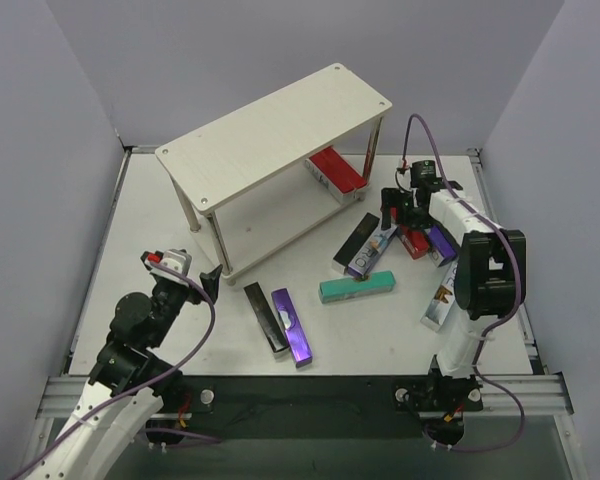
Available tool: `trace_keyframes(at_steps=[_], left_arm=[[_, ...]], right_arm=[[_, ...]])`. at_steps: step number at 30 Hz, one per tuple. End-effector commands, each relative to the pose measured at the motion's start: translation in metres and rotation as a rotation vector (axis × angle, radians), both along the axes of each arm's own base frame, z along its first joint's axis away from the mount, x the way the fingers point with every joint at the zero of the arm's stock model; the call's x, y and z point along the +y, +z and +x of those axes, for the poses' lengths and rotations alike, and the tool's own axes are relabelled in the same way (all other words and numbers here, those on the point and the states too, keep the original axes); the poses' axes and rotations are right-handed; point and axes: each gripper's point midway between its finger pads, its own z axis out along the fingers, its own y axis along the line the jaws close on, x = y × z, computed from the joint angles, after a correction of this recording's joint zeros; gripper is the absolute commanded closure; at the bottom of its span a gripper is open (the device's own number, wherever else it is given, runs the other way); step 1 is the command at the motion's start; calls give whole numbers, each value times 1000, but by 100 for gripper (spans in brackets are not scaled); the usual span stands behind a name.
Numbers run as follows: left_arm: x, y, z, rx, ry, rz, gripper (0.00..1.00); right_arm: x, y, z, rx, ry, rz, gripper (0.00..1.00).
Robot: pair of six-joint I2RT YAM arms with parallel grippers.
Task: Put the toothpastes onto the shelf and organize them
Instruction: Pick up the toothpaste from the center of the board.
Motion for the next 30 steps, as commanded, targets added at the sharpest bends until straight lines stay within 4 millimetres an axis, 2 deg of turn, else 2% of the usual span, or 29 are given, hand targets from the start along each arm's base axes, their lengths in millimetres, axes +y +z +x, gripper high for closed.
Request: trace_keyframes(at_steps=[1,5,7,12,15,16,19,22,26,30], left_arm=[[-2,16,0,-50,-10,-38,3],[-3,16,0,-49,-13,-37,3],[-3,15,0,-46,-13,-35,3],[-2,16,0,-48,-11,-36,3],[-2,15,0,-44,-11,-36,3],[-2,16,0,-48,-11,-36,3],[-2,16,0,-49,-11,-37,3],[-3,16,0,-49,-14,-38,3],[-3,15,0,-45,-16,-35,3],[-4,15,0,-42,-17,-35,3]], right_arm=[[-9,-4,-35,76,-33,-37,23],[-7,2,-39,69,-45,-7,23],[9,6,-42,83,-35,81,24],[41,14,-65,126,-11,169,25],[50,28,-73,123,-3,191,25],[49,33,-73,107,-8,186,25],[25,56,-64,16,-68,79,25],[-9,67,-52,-39,-157,-43,25],[-26,62,-37,-28,-170,-79,26],[-23,47,-21,10,-142,-57,30]])
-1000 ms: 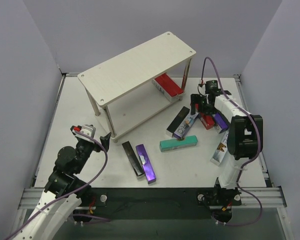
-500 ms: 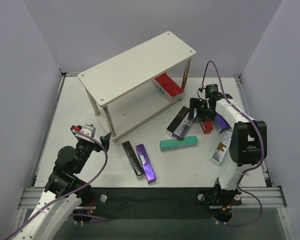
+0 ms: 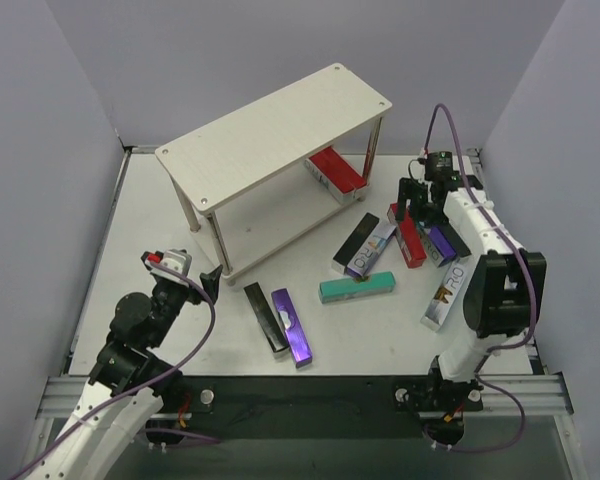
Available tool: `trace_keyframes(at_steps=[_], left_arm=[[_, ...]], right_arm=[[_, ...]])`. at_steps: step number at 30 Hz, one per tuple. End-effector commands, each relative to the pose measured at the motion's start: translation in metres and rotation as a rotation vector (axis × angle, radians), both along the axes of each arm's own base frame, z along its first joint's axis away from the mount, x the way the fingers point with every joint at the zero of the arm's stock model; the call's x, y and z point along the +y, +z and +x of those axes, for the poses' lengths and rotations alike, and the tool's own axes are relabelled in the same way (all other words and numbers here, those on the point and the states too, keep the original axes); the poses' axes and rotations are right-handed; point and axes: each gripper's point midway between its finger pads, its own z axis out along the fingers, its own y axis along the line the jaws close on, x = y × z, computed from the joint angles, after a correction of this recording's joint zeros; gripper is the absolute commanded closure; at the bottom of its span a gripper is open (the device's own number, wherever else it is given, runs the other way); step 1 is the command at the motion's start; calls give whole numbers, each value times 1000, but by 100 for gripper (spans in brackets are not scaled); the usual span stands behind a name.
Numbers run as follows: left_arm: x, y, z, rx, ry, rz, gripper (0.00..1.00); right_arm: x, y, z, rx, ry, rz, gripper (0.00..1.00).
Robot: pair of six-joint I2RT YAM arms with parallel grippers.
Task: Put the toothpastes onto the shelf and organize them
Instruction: Pick up the toothpaste from the center of the board.
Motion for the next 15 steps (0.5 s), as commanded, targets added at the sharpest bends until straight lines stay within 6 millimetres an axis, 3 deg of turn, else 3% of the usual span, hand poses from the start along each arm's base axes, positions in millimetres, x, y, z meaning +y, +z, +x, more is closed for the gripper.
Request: trace_keyframes(at_steps=[1,5,8,15], left_arm=[[-3,15,1,-42,-14,-34,3],[-3,14,1,-38,-14,-32,3],[-3,13,1,-33,-14,-30,3],[-6,14,-1,-33,-33,-30,3]], right_arm=[[-9,-24,10,82,1,-31,31],[-14,-40,22,110,-15,-35,37],[-8,-53,21,142,10,-6,41],[-11,-78,3,204,-1,-1,49]])
